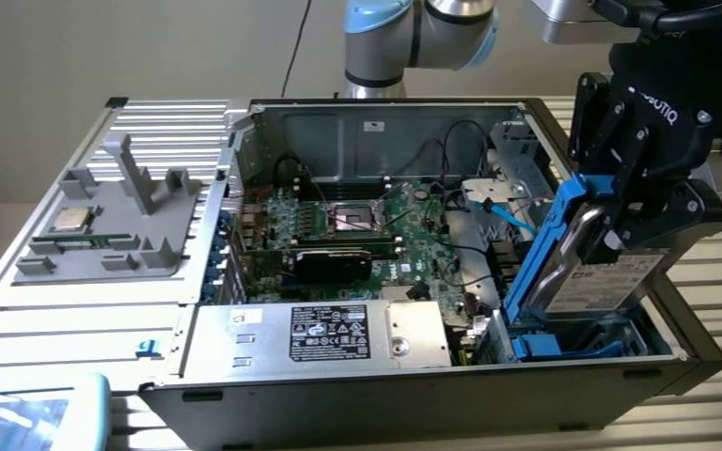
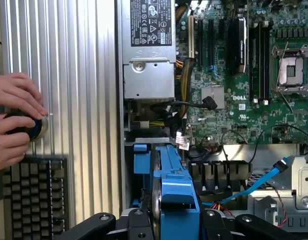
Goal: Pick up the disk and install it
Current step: 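Insert the disk into the insertion slot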
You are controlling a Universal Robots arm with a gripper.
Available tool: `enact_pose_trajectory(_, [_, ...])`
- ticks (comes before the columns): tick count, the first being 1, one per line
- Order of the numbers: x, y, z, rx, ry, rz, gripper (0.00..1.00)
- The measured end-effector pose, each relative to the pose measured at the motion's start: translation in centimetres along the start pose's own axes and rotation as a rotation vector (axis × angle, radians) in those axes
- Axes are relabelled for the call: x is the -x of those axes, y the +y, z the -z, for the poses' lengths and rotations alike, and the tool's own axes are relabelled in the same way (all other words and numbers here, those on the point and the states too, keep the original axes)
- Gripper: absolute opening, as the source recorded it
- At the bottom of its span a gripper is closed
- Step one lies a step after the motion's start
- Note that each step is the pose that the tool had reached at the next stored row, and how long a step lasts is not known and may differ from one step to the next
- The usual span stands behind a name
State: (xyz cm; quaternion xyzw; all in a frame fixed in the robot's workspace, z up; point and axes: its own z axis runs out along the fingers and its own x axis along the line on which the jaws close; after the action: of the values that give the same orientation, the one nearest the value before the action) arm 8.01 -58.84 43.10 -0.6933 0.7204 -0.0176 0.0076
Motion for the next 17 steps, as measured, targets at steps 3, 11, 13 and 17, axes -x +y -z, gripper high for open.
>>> enact_pose_trajectory(3, [0.19, 0.12, -0.02, -0.0050, 0.0151, 0.000, 0.37])
enact_pose_trajectory(11, [0.28, 0.29, -0.21, -0.0127, 0.0226, 0.001, 0.37])
enact_pose_trajectory(13, [0.28, 0.33, -0.25, -0.0143, 0.0226, 0.001, 0.37])
enact_pose_trajectory(17, [0.29, 0.37, -0.37, -0.0162, 0.0227, 0.001, 0.37])
